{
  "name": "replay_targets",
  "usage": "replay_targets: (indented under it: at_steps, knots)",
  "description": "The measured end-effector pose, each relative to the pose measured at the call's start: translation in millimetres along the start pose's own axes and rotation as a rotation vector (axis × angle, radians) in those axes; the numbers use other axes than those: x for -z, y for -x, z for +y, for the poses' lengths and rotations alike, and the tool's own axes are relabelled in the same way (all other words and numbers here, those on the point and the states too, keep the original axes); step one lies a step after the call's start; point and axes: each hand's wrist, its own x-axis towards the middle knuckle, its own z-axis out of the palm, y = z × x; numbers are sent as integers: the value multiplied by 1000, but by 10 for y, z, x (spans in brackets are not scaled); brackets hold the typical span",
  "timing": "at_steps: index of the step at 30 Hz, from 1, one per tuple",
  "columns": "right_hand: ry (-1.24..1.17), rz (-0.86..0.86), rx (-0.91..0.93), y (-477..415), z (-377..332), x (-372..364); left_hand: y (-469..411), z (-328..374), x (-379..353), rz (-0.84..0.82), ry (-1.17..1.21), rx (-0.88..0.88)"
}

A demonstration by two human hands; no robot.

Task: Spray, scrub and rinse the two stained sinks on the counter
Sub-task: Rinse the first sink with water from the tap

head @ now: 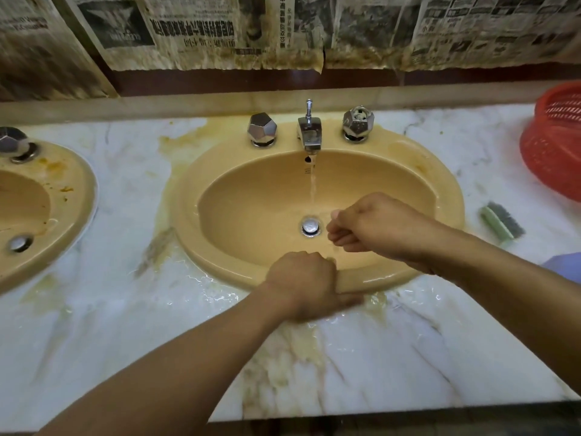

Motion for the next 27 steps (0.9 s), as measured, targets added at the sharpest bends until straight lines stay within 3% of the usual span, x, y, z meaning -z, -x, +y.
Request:
replay_targets:
  at_steps: [2, 5, 9, 12, 15, 18, 22, 27]
  knots:
    - [-62, 96, 42, -74, 111, 66, 62, -131, -24, 25, -8, -33]
    - [-469, 161, -31, -343, 210, 143, 233, -573, -47, 38, -71, -84]
    - [-999, 35, -172, -865, 228, 148, 582, -1702, 64, 107, -144, -124]
    - [-1291, -14, -229, -1276, 142, 13, 469, -2401, 179, 169, -226, -370]
    - [-1412, 2, -275, -1591, 15, -111, 264, -2736, 343, 106, -333, -497]
    - [-1401, -12, -291, -1731, -72, -187, 247, -2836, 343, 118, -318, -509]
    - [-1254, -166, -306, -1550, -185, -141, 405, -2484, 193, 196, -257, -446]
    - [-600, -464, -366, -909, -333, -23, 481, -1339, 55, -59, -176, -125]
